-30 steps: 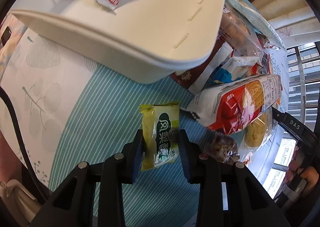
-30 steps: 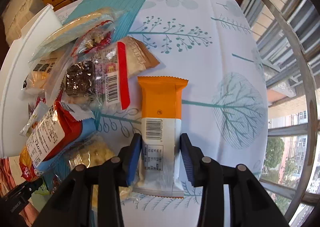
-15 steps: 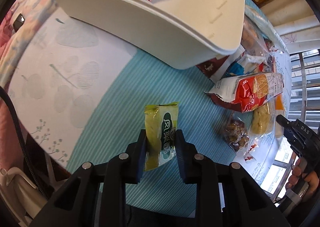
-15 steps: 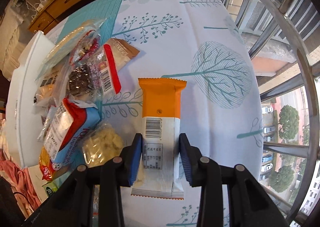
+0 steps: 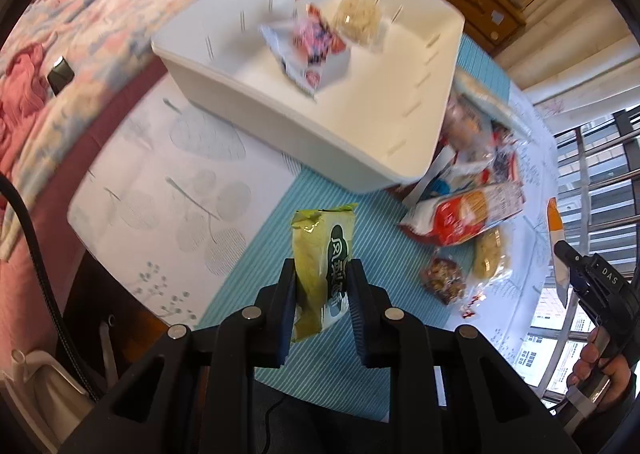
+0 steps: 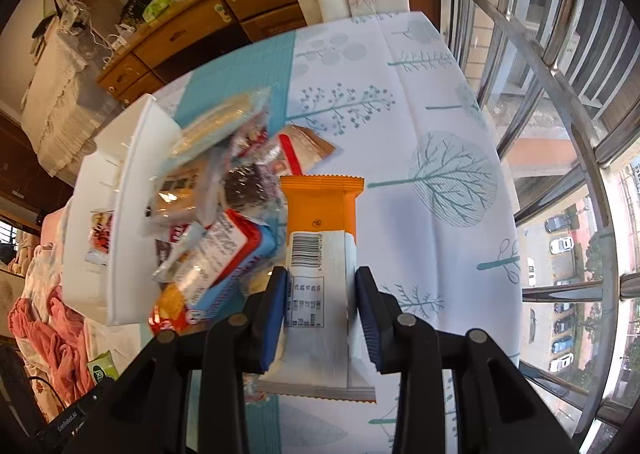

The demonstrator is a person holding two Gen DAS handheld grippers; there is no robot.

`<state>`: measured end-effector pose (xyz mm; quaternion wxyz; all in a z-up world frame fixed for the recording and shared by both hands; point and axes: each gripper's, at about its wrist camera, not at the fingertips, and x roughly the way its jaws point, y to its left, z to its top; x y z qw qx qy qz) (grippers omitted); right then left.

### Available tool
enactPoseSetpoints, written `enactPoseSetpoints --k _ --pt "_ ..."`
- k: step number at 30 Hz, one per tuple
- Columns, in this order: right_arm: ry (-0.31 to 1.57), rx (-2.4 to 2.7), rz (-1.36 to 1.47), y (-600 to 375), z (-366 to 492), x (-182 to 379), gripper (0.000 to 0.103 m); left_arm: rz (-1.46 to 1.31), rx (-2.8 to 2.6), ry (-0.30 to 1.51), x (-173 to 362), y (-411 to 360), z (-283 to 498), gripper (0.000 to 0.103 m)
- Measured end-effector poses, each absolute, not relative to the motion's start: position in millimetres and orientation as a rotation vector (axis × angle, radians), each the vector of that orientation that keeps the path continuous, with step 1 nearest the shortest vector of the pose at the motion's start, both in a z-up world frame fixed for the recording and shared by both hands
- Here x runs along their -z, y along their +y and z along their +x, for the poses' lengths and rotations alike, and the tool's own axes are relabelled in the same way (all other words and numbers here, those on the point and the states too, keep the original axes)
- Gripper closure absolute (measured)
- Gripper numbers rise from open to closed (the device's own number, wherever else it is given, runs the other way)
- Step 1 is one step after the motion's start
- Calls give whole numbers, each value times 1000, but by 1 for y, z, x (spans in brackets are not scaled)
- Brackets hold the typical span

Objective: Organize snacks
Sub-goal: 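Carry both packets into the white tray and open both tools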

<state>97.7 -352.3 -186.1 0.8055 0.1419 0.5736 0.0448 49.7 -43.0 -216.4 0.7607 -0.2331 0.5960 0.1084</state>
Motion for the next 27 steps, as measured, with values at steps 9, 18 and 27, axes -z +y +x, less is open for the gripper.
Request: enactPoseSetpoints --k 9,18,27 --pt "1145 -218 289 -317 94 148 68 -444 -227 1198 153 -21 57 80" --pt "1072 -321 294 -271 88 123 68 -399 -167 1111 101 8 73 80" --pt "992 -370 316 -218 81 103 68 -336 -68 1096 81 38 99 80"
